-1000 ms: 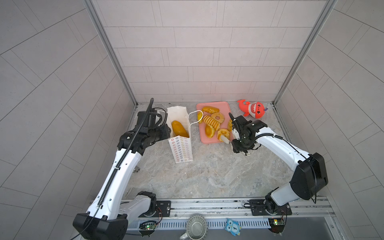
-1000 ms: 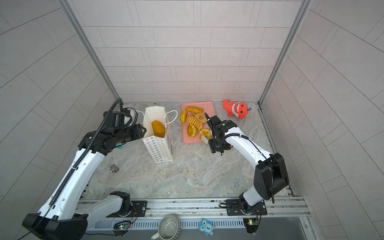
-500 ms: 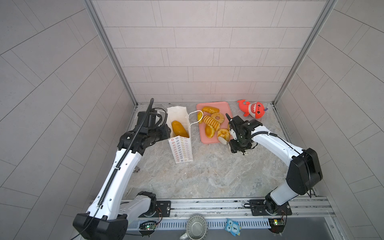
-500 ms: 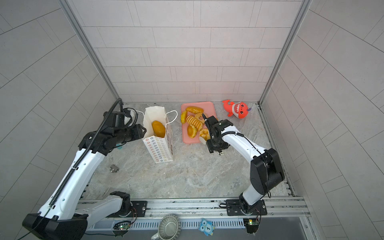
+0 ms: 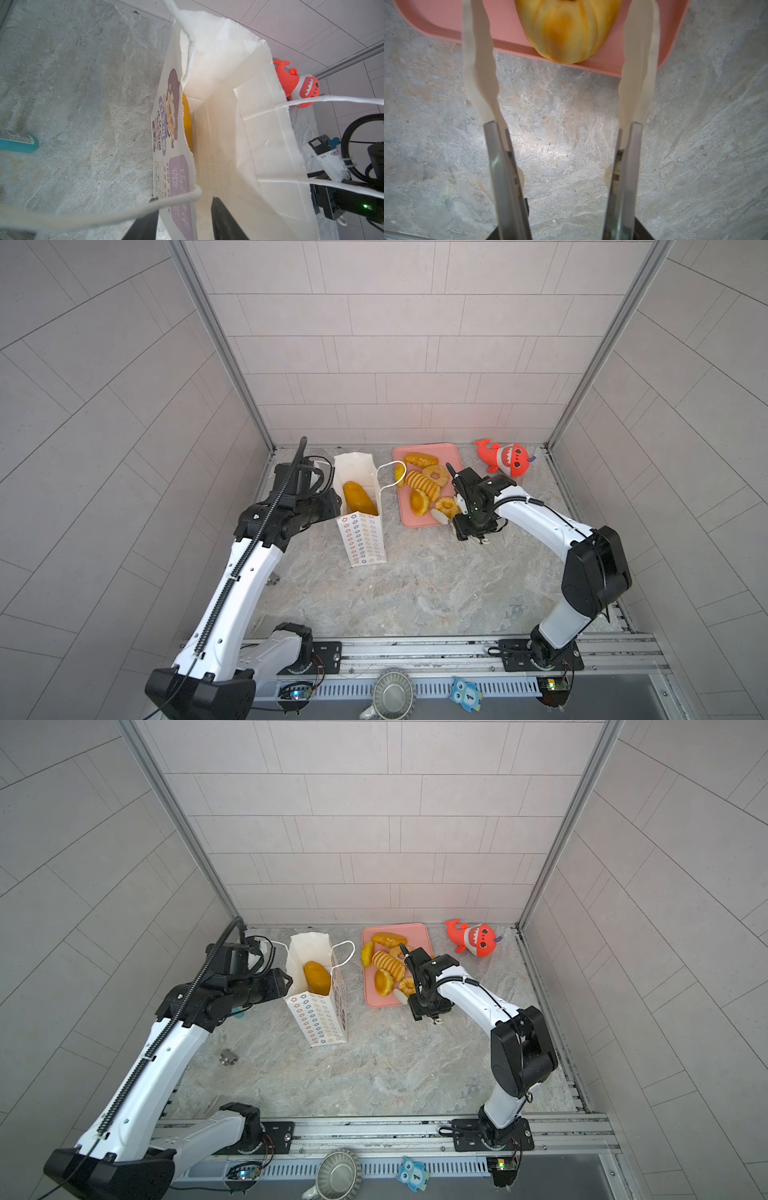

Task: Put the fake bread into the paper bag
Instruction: 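Lower the tongs with the right gripper and pinch the round ring bun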

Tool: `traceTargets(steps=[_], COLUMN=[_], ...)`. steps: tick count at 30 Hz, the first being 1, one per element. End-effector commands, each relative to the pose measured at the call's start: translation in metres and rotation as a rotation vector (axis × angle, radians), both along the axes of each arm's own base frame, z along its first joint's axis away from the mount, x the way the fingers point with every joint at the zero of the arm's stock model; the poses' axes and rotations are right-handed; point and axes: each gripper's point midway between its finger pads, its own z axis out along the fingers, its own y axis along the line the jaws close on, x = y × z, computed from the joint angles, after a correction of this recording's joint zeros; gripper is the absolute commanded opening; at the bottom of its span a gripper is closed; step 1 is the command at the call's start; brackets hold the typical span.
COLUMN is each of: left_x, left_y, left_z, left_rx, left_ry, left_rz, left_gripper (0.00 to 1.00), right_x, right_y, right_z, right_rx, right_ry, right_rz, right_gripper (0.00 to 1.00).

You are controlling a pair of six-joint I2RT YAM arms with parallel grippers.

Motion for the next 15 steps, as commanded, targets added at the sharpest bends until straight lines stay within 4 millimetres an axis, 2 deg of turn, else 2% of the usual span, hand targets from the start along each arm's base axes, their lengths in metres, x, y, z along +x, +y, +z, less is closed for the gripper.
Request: traceTargets(steps=[1,15], left_x=[-0.001,-0.002], left_y=[0.002,0.004], left_z=[0.003,0.002], left_rx=[0.015,0.023], left_ry=[-0.025,-0.022], left_rz=[-0.001,0.003], left_gripper=[0.48,0.48], right_x=[0.006,0.016], right_y=[0.001,0.003], right_z=[0.0,-0.013], right_rx=[-0.02,-0.041], right_ry=[-0.013,0.001], right_rz=[0.005,0.008], right_gripper=[0.64,0.61])
